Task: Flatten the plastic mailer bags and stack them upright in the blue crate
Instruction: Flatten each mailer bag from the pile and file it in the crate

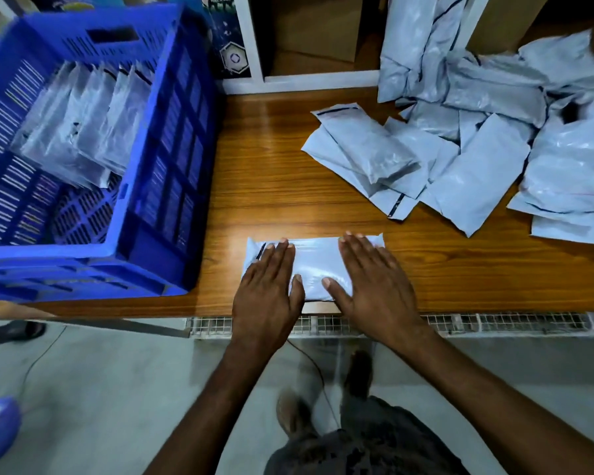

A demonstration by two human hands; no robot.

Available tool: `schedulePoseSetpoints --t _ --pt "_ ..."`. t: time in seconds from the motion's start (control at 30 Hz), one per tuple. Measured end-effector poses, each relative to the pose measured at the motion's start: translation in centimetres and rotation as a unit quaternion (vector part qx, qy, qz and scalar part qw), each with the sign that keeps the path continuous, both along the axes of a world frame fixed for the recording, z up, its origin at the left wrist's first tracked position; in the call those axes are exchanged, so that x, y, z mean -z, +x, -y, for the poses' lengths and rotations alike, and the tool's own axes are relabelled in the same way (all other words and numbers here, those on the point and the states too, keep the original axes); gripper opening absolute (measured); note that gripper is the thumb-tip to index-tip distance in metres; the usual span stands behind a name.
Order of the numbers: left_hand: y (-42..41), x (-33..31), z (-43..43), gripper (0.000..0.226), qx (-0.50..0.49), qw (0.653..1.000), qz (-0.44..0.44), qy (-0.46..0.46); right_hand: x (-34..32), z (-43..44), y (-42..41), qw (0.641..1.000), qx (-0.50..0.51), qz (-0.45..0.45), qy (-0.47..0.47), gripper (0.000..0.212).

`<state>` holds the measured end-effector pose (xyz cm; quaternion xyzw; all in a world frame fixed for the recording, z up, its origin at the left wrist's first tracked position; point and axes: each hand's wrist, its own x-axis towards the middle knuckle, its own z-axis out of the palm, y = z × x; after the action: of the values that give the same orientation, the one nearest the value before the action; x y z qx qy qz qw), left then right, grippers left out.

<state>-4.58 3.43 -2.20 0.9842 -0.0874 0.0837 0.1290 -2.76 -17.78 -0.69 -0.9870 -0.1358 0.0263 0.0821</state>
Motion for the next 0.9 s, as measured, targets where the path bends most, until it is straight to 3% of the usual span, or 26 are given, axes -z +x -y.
schedulePoseSetpoints --t 0.2,0.37,0.5,0.9 --pt "-1.2 0.1 -2.2 0.072 -0.037 0.997 -0.065 0.015 -0.2 1.5 -0.6 0.998 0.05 -0.024 -0.02 0.087" --pt "-0.9 -0.7 -1.9 0.058 -0.007 0.999 -0.037 0.021 -1.4 -2.2 -1.2 1.0 0.019 0.001 0.019 0.068" --pt "-0.4 -0.1 -0.4 0.057 0.036 0.998 -0.054 0.005 0.0 -5.4 -2.3 0.999 0.008 -0.015 0.037 0.065" --pt "-1.3 -0.7 -4.5 0.069 -0.02 0.996 -0.08 0.04 -1.0 1.1 -2.9 0.994 0.098 -0.043 -0.008 0.087"
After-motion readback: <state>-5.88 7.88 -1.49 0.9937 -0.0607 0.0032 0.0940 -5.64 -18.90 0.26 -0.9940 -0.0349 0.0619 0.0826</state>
